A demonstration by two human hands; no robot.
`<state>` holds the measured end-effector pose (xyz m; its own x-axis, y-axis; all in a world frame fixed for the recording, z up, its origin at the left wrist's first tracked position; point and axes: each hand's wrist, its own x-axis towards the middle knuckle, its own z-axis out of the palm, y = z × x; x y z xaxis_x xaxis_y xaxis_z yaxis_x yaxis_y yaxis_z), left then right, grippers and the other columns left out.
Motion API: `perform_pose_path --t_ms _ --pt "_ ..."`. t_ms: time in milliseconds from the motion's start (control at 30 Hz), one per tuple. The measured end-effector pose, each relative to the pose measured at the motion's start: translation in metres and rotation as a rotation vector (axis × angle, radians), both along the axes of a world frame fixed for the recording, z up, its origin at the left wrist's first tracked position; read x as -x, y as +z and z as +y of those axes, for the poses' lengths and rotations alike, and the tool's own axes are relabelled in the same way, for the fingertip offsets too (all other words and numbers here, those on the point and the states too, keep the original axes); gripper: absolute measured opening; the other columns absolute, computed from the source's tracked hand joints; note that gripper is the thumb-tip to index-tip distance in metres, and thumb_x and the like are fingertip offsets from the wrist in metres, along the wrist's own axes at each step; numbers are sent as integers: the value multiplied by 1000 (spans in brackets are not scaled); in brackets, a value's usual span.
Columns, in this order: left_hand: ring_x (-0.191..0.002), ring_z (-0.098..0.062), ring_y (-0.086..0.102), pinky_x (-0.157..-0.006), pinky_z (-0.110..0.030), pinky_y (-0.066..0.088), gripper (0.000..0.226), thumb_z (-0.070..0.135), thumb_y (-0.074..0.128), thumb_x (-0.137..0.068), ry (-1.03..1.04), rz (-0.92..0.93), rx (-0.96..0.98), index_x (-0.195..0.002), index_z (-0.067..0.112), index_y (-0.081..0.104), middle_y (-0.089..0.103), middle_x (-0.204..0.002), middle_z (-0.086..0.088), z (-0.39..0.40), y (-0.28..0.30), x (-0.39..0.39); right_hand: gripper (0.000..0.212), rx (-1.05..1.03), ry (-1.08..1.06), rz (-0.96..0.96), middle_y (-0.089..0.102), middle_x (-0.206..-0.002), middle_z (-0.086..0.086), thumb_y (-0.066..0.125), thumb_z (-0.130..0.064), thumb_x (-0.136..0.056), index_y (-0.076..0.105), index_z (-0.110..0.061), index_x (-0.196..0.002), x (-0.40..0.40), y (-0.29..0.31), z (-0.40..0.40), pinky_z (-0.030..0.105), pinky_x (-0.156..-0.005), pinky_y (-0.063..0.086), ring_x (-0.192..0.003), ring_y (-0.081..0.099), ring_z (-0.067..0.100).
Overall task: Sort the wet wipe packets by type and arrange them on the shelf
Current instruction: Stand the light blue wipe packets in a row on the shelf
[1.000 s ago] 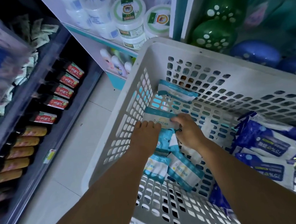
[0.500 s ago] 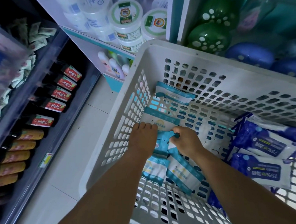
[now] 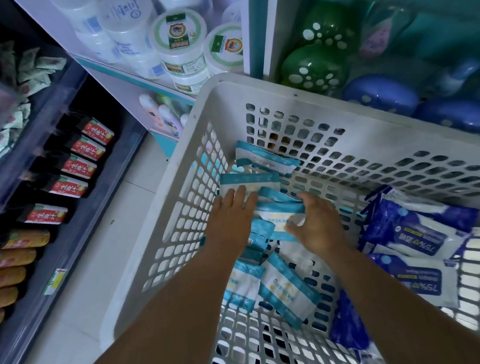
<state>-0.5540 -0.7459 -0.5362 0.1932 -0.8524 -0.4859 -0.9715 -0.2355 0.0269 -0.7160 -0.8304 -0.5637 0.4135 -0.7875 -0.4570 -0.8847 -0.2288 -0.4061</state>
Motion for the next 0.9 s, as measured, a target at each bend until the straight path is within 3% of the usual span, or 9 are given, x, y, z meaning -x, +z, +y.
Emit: perform_pose_path --t_ms 100,167,267,400,500,600,733,900 --pt "-147 -30 -8 -119 -44 4 76 14 44 -97 27 -19 -13 -152 18 -8 -13 -159 -12 -3 -6 -7 72 81 217 124 46 -140 1 63 -40 -82 31 -22 -144 -10 -5 3 35 -111 19 -131 37 22" --pt "-146 -30 -13 -120 -44 1 76 17 42 -99 27 -32 -10 -151 17 -14 -18 -157 -14 -8 -10 -12 67 99 195 140 51 -135 3 64 -39 -83 37 -19 -141 -14 -10 3 34 -108 23 -126 43 23" --pt "-145 -29 -19 -118 -44 -3 87 20 49 -97 6 -50 -33 -149 16 -20 -22 -156 -15 -20 -16 -16 49 132 -24 94 62 -114 8 64 -36 -83 53 -12 -124 -11 -13 -1 36 -96 40 -105 56 27" --pt "-146 -33 -13 -117 -45 -5 104 24 63 -89 -3 -32 -93 -148 14 -22 -8 -158 -17 -30 -25 -16 44 48 -223 55 61 -109 13 61 -35 -87 51 -7 -120 -2 -7 -2 40 -83 49 -98 57 29" --pt "-144 -36 10 -118 -44 4 109 32 69 -83 -24 -81 -78 -149 9 -15 12 -154 -19 -32 -24 -16 44 -13 -249 8 60 -113 13 58 -31 -91 48 -8 -127 3 -5 0 37 -79 50 -100 58 28" --pt "-132 -31 33 -113 -41 20 90 31 67 -83 -36 -102 11 -147 8 8 28 -143 -16 -29 -21 -15 41 -80 -284 -53 61 -113 11 58 -26 -90 48 -12 -126 7 -1 2 39 -78 53 -95 60 26" --pt "-110 -25 54 -94 -36 44 50 22 62 -88 -19 -60 89 -130 11 38 54 -122 -9 -23 -20 -11 39 -112 -285 10 64 -109 14 57 -28 -91 45 -10 -123 8 7 5 31 -70 48 -93 62 29" --pt "-102 -26 63 -84 -35 49 27 15 54 -93 77 -15 36 -119 11 48 65 -111 -8 -15 -3 -9 45 -125 -269 27 64 -111 12 54 -32 -93 40 -13 -131 7 21 13 32 -73 48 -94 62 29"
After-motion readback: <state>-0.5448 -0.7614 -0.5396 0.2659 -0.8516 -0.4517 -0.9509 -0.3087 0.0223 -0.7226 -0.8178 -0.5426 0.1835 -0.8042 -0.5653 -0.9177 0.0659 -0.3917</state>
